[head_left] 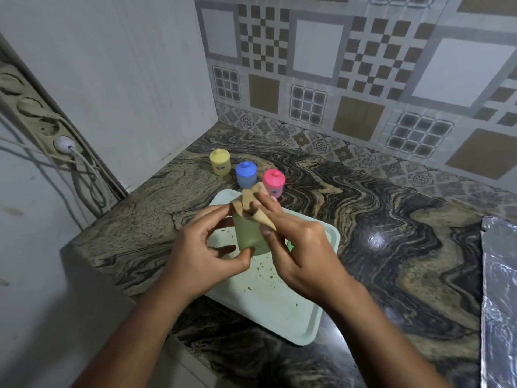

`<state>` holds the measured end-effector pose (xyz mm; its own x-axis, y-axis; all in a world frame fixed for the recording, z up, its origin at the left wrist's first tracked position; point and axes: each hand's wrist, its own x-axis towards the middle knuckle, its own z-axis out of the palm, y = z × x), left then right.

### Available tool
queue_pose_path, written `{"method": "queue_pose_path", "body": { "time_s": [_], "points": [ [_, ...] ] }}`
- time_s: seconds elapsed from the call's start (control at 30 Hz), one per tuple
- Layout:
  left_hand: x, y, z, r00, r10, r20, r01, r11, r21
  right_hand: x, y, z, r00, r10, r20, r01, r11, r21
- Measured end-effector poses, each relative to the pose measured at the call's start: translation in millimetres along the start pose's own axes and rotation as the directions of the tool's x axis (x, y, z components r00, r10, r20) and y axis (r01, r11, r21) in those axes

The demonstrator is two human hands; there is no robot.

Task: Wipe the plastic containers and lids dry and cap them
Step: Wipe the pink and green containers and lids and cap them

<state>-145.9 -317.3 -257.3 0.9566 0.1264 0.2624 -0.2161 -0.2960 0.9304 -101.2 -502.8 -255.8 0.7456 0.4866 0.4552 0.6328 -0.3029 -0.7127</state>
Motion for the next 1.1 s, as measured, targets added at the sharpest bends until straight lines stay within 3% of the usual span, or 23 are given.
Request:
{"method": "queue_pose_path", "body": {
  "time_s": [0.2, 0.33, 0.4, 0.47, 0.53, 0.63, 0.77, 0.9, 1.1],
  "points": [
    [12.0, -13.5, -11.3, 0.996, 0.09, 0.025, -0.093, 0.982, 0.163, -18.4, 6.3, 7.9, 0.996, -0.081, 0.048, 0.079, 0.997, 0.025],
    [14.0, -23.1, -19.3, 0.999, -0.023, 0.032, 0.016, 0.983, 0.183, -35.3, 16.8, 5.5, 0.986, -0.07, 0.15, 0.07, 0.998, 0.006],
    [13.6, -27.0, -24.1, 0.997, -0.07, 0.031, 0.063, 0.981, 0.183, -42.8, 18.6, 0.2, 0.981, 0.031, 0.19, -0.041, 0.998, 0.046],
    [12.7, -30.8, -27.7, 0.994, -0.111, 0.019, 0.106, 0.981, 0.162, -40.8, 15.6, -2.6, 0.96, 0.197, 0.198, -0.24, 0.943, 0.23],
    [10.7, -35.5, -27.9, 0.989, -0.149, 0.026, 0.145, 0.984, 0.105, -29.8, 16.3, -4.1, 0.942, 0.329, 0.067, -0.327, 0.852, 0.41],
    [5.8, -40.3, -21.3, 0.981, -0.192, 0.033, 0.191, 0.981, 0.024, -3.7, 18.6, -2.0, 0.909, 0.407, -0.086, -0.339, 0.845, 0.414],
    [2.1, -41.5, -3.6, 0.976, -0.217, 0.005, 0.217, 0.975, -0.047, 17.2, 17.0, 8.4, 0.948, 0.316, -0.028, -0.301, 0.924, 0.234],
    [5.1, -39.0, 5.3, 0.964, -0.255, -0.081, 0.255, 0.967, -0.005, 11.8, 20.9, 19.5, 0.986, 0.161, 0.044, -0.163, 0.986, 0.038],
    [5.7, -37.2, -3.2, 0.965, -0.231, -0.121, 0.241, 0.967, 0.076, -14.4, 33.8, 7.2, 0.987, -0.056, 0.149, 0.058, 0.998, -0.013]
  ]
}}
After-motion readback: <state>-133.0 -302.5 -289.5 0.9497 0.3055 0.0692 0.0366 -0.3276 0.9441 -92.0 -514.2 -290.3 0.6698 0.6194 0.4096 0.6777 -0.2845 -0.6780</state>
